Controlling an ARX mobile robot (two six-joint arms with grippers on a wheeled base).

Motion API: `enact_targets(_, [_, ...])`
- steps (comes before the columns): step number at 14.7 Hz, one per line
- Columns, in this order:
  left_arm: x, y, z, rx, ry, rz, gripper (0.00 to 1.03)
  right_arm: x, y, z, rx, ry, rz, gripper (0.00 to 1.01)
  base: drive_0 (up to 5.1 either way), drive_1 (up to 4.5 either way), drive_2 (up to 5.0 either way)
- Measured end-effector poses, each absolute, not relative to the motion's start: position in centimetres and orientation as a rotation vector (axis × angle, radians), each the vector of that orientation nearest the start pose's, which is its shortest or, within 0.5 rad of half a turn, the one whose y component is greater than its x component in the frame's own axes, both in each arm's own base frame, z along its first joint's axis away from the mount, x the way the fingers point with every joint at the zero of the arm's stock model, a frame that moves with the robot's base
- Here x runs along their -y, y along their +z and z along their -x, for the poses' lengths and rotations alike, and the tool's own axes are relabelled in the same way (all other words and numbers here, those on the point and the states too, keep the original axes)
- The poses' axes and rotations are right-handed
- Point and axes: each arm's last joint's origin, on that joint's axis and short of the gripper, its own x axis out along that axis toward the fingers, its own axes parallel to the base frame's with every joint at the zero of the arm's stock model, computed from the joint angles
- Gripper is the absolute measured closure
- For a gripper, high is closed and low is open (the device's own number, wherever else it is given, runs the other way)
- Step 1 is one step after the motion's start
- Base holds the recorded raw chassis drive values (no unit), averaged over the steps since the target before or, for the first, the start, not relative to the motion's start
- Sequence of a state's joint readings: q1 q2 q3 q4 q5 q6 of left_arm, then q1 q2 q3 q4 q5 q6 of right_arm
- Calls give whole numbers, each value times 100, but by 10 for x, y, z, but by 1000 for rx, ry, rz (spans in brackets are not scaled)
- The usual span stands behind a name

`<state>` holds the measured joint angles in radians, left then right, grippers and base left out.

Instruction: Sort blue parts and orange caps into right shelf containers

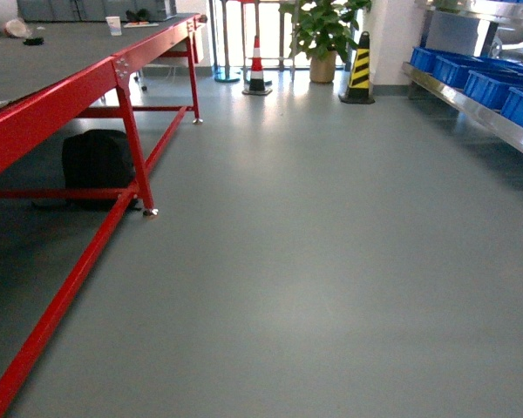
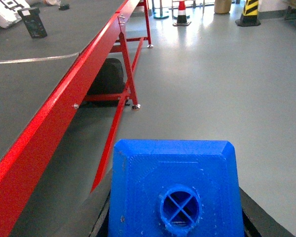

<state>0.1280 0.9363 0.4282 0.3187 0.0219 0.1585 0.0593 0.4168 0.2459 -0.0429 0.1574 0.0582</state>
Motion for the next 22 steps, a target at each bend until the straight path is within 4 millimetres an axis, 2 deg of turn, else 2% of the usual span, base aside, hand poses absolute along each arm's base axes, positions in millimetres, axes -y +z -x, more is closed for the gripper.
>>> enact_targets(22, [-25,231,-200,-200,90,-143,59,-3,207,-124,-211,-103,-35,58,-4,417,-425])
